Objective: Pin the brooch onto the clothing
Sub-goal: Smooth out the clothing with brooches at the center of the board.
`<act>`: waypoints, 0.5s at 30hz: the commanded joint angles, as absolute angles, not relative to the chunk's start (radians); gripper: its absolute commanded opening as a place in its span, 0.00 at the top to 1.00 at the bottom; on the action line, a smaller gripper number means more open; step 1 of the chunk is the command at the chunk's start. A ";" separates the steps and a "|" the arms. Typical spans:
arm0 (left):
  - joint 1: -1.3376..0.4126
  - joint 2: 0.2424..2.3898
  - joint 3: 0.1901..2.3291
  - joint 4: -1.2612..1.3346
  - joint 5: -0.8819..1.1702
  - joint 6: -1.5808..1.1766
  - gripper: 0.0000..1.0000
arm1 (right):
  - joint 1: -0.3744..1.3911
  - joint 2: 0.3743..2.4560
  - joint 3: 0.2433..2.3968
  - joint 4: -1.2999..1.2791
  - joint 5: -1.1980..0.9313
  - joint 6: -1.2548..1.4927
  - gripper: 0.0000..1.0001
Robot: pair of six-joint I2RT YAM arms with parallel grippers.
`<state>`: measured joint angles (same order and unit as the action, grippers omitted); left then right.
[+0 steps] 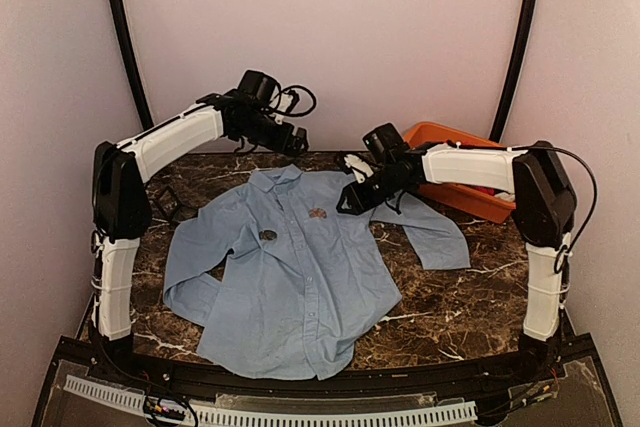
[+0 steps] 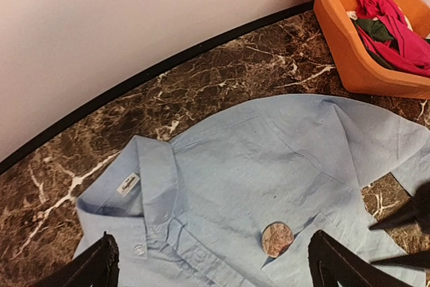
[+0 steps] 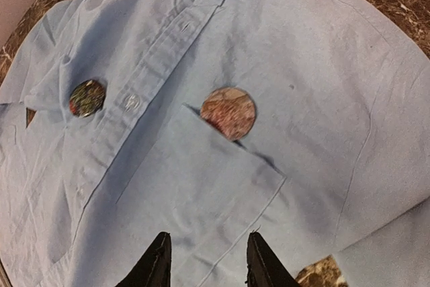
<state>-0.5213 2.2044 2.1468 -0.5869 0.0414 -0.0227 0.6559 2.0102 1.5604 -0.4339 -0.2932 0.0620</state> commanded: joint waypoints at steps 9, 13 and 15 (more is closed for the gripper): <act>-0.432 2.102 1.773 -0.670 -0.132 -0.028 0.16 | 0.591 2.342 1.881 -0.419 -0.320 0.204 0.66; -0.414 2.123 1.719 -0.653 -0.141 -0.021 0.19 | 0.557 2.375 1.882 -0.424 -0.304 0.255 0.67; -0.408 2.151 1.720 -0.658 -0.143 -0.020 0.21 | 0.537 2.389 1.884 -0.432 -0.296 0.277 0.67</act>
